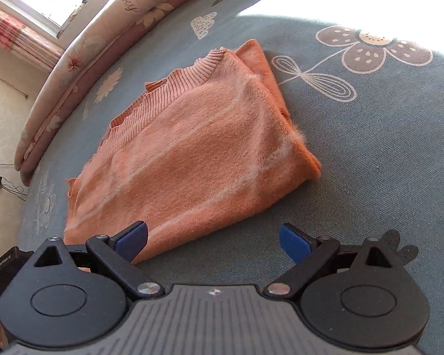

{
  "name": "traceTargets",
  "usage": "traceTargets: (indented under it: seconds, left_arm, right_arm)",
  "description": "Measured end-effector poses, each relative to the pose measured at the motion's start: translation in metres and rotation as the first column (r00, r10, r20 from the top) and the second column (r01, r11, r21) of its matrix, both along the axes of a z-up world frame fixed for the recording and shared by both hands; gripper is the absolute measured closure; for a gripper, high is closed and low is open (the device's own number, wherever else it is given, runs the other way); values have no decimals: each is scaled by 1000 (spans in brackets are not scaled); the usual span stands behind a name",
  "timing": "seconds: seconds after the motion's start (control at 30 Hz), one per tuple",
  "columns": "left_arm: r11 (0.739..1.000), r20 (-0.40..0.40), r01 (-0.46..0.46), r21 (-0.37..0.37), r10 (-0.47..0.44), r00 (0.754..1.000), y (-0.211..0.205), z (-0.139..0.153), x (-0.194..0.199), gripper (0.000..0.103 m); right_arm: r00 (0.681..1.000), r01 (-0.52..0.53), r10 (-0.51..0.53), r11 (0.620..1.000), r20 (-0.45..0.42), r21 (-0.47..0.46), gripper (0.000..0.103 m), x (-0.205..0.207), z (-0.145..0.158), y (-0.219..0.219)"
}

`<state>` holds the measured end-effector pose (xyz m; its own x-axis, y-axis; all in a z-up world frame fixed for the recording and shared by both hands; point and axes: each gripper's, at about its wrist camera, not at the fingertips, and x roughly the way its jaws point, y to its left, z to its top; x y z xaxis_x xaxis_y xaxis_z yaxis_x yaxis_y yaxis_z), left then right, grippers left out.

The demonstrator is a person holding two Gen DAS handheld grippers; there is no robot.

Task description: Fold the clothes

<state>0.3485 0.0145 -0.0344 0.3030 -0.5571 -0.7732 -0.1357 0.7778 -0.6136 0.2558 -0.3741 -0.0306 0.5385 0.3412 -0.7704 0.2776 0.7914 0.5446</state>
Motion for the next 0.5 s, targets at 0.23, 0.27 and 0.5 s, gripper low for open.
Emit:
traceTargets:
  seconds: [0.23,0.27,0.5]
  left_arm:
    - [991,-92,41,125,-29,995,-70,54,19,18]
    - [988,-96,37,149,-22,995,-80,64,18,19]
    - [962,-35,-38,271,49,998,-118,94,7,18]
  right_arm:
    - [995,-104,104,995,-15,-8,5,-7,71,18]
    - [995,-101,101,995,-2,6,5,-9,80,12]
    - [960,-272,272,962,73,-5,15,13,96,-37]
